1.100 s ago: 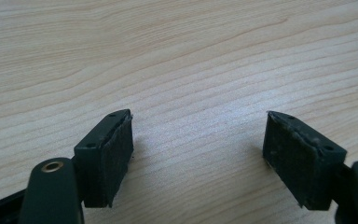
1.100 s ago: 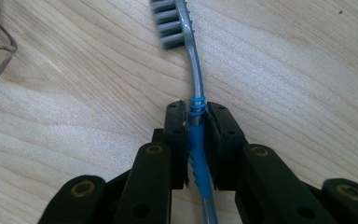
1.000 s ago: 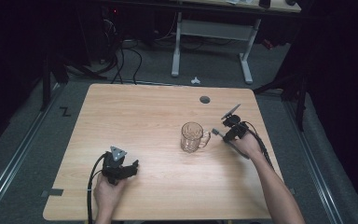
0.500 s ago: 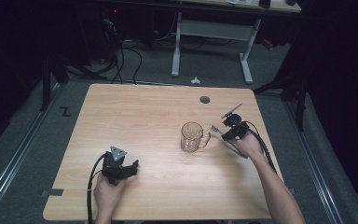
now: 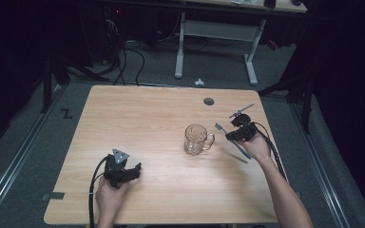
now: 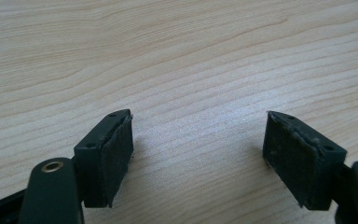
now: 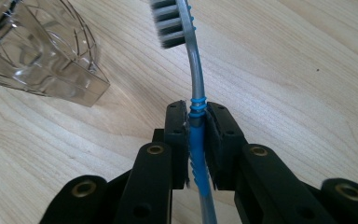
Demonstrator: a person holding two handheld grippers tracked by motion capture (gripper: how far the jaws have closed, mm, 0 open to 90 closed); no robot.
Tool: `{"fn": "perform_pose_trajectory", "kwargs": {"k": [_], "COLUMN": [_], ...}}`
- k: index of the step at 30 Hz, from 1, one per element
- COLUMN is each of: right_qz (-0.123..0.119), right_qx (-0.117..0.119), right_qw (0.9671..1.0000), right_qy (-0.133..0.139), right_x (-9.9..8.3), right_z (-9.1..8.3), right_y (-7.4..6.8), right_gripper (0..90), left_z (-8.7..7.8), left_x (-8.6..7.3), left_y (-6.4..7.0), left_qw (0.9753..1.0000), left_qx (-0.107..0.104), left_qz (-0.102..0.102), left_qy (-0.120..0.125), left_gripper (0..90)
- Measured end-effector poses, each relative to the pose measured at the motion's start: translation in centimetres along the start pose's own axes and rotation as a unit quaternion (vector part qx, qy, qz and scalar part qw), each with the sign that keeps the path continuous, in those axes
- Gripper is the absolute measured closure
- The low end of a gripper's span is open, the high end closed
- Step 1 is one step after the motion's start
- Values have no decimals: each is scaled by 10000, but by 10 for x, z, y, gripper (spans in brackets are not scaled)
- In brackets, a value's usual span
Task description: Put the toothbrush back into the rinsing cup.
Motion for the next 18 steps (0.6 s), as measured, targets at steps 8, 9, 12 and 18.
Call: {"fn": "perform_pose_trajectory", "kwargs": {"k": [8, 9, 12, 18], "right_qz": [-88, -94, -123, -149], "right_qx": [98, 103, 142, 250], "right_qw": [9997, 9996, 9992, 9979], "right_qy": [226, 253, 356, 579], "right_x": [2, 3, 4, 6], "right_z": [-10, -12, -17, -27], "right_y": [-7, -8, -12, -16], "right_gripper": [799, 799, 799, 799], "left_z": [0, 0, 0, 0], "left_x": [0, 0, 0, 0], "left_y": [0, 0, 0, 0], "left_qw": [10000, 10000, 10000, 10000], "left_qx": [-1, 0, 0, 0], "left_qz": [1, 1, 1, 1], "left_qy": [-1, 0, 0, -1], "left_gripper": [249, 249, 249, 249]}}
Point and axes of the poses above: each handheld gripper's, and its own axes: z roughly forward along the jaws, x roughly out of its top, y roughly to its right, the point moved 4 cm from there along z, roughly forward along the jaws, and after that the axes turned 3 degrees about y, right-handed, at the moved point
